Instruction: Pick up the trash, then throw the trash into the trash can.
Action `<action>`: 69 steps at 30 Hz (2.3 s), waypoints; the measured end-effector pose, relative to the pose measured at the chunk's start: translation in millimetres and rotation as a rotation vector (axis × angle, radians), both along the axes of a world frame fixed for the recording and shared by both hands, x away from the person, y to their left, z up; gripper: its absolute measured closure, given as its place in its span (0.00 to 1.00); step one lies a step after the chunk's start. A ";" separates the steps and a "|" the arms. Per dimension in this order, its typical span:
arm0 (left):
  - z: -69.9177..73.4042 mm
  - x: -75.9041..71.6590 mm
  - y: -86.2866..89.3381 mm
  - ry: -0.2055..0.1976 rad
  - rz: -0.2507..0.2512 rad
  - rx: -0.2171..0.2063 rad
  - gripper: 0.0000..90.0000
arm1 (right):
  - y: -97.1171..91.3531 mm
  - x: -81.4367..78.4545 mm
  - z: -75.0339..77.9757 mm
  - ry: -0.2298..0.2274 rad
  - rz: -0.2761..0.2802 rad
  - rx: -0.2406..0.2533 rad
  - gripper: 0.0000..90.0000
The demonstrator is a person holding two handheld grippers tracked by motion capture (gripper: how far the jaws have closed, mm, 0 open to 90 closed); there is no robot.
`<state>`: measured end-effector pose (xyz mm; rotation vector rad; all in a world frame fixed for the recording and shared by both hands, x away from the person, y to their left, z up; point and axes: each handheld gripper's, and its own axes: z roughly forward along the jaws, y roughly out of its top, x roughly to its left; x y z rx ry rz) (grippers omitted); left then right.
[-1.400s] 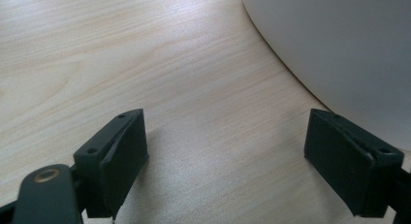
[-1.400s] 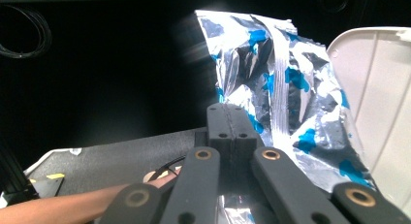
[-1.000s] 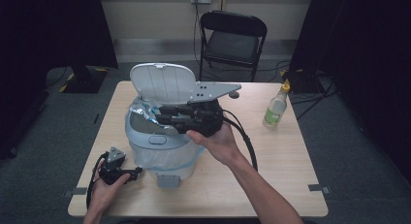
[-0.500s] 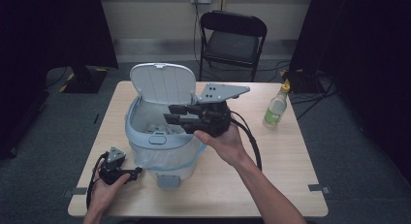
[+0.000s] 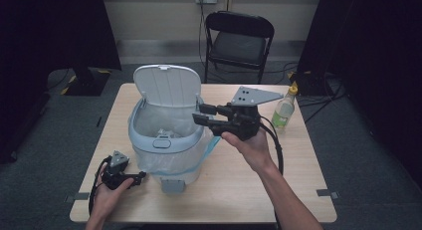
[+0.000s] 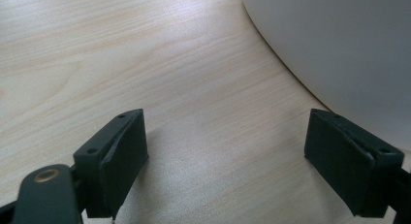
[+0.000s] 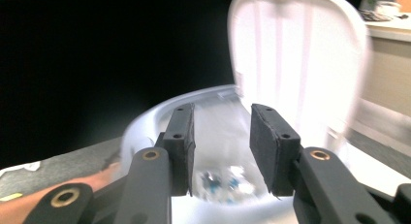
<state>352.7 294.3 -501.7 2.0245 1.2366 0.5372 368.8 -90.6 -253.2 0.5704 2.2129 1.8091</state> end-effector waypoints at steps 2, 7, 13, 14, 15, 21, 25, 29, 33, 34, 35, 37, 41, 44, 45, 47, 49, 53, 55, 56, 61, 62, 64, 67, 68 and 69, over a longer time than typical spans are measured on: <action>0.0 0.0 0.0 0.000 0.000 0.000 0.17 | -7.4 1.2 -2.7 0.005 -0.018 0.002 0.68; 0.0 0.0 0.0 0.000 0.000 0.000 0.17 | -27.5 0.9 -13.7 0.009 -0.074 -0.024 0.66; -0.1 0.0 0.0 0.000 -0.001 -0.001 0.17 | -47.8 4.9 -34.0 0.051 -0.140 -0.046 0.59; 0.0 0.0 0.1 0.000 -0.001 0.000 0.17 | -50.6 5.9 -37.3 0.059 -0.151 -0.047 0.58; 0.0 0.1 0.1 0.000 -0.001 0.000 0.17 | -53.5 7.1 -41.5 0.068 -0.165 -0.050 0.56; -0.1 0.8 0.9 -0.002 -0.006 -0.001 0.16 | -64.0 12.9 -63.1 0.089 -0.243 -0.074 0.48; 0.0 0.8 0.8 -0.002 -0.005 0.004 0.16 | -72.8 18.4 -77.1 0.117 -0.290 -0.071 0.44; 0.1 0.8 0.8 -0.001 -0.005 0.004 0.16 | -79.1 20.9 -88.6 0.132 -0.319 -0.099 0.38; 0.1 0.8 0.8 -0.001 -0.005 0.004 0.16 | -88.5 24.0 -101.8 0.162 -0.361 -0.112 0.35; 0.1 0.8 0.8 -0.001 -0.005 0.004 0.16 | -91.3 25.8 -105.6 0.166 -0.373 -0.117 0.33; 0.1 0.8 0.8 -0.002 -0.005 0.004 0.16 | -92.7 27.0 -107.9 0.165 -0.382 -0.121 0.32; 0.1 0.9 0.9 -0.001 -0.006 0.004 0.16 | -96.8 30.4 -113.3 0.178 -0.403 -0.128 0.31; 0.0 1.3 0.9 -0.001 -0.006 0.001 0.16 | -104.0 36.1 -122.4 0.193 -0.435 -0.143 0.30; -0.1 1.3 1.0 -0.001 -0.007 0.000 0.16 | -109.2 39.7 -130.5 0.205 -0.459 -0.169 0.29; 0.0 1.3 1.0 -0.001 -0.007 -0.001 0.16 | -111.3 41.2 -133.8 0.215 -0.466 -0.173 0.29; 0.0 1.4 1.0 -0.001 -0.007 0.001 0.16 | -116.1 43.2 -140.7 0.230 -0.479 -0.188 0.29; 0.0 1.5 1.0 -0.001 -0.006 0.001 0.16 | -122.2 45.1 -147.3 0.252 -0.494 -0.203 0.31; -0.1 1.5 0.9 -0.001 -0.006 0.002 0.16 | -138.2 48.9 -160.3 0.280 -0.545 -0.219 0.29; 0.0 1.5 0.9 -0.001 -0.007 0.003 0.16 | -146.0 52.9 -166.8 0.289 -0.576 -0.235 0.27; 0.0 1.5 0.9 -0.001 -0.006 0.003 0.16 | -148.7 54.3 -168.8 0.292 -0.582 -0.243 0.26; 0.0 1.5 0.9 -0.001 -0.007 0.003 0.16 | -163.8 65.8 -178.8 0.289 -0.633 -0.263 0.25; 0.0 1.5 1.0 -0.001 -0.006 0.003 0.16 | -166.6 68.7 -180.6 0.288 -0.644 -0.272 0.25; 0.0 1.6 0.9 -0.001 -0.007 0.003 0.16 | -170.8 74.0 -183.8 0.289 -0.673 -0.292 0.23; 0.1 1.6 1.1 -0.001 -0.008 0.004 0.16 | -178.3 85.0 -191.6 0.298 -0.724 -0.322 0.22; 0.1 1.6 1.1 -0.001 -0.008 0.004 0.16 | -180.3 88.6 -193.0 0.302 -0.735 -0.326 0.22; 0.1 1.6 1.1 -0.001 -0.008 0.005 0.16 | -182.1 92.2 -194.2 0.298 -0.743 -0.328 0.22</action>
